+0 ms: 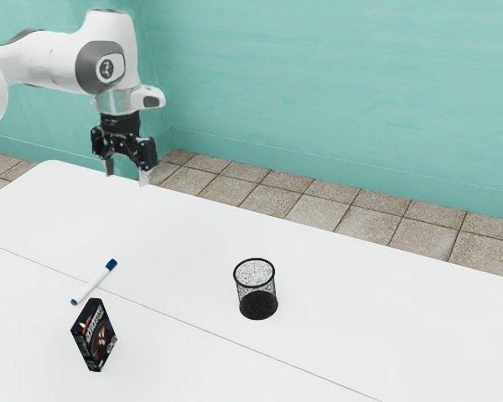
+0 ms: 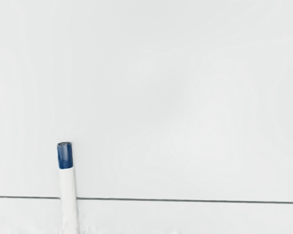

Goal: Put the marker into the pen holder.

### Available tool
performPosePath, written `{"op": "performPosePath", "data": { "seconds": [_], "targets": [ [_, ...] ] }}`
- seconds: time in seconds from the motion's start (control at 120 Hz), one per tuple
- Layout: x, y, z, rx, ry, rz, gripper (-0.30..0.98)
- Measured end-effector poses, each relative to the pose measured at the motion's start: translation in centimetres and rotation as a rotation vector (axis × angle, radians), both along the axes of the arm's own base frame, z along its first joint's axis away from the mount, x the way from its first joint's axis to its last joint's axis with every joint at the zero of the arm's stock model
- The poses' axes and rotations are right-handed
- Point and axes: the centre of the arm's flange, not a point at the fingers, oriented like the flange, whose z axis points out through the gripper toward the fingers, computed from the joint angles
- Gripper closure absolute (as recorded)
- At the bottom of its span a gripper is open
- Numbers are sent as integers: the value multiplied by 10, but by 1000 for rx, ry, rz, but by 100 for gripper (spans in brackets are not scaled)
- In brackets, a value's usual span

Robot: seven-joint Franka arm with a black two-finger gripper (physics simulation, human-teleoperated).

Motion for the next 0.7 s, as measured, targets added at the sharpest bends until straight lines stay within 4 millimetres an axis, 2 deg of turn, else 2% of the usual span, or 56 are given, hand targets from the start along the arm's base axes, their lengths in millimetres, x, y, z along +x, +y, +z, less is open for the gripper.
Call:
{"op": "performPosePath", "data": {
  "seconds": [0.092,0.167,0.242,0.308,0.367,0.408,0.442,0.508,0.642,0.7],
  "targets": [
    [-9,54,-74,-8,57,90,0],
    [-12,78,-111,-23,54,131,0],
    [-9,85,-126,-22,25,136,0],
    [-17,84,-145,-21,21,133,0],
    [-32,88,-164,-19,29,146,0],
    [-50,88,-177,-18,32,154,0],
    [-63,90,-181,-14,23,164,0],
    [-77,90,-192,-11,1,172,0],
    [-84,90,-212,-7,-59,167,1],
    [-85,97,-218,-5,-87,168,1]
  ]
}}
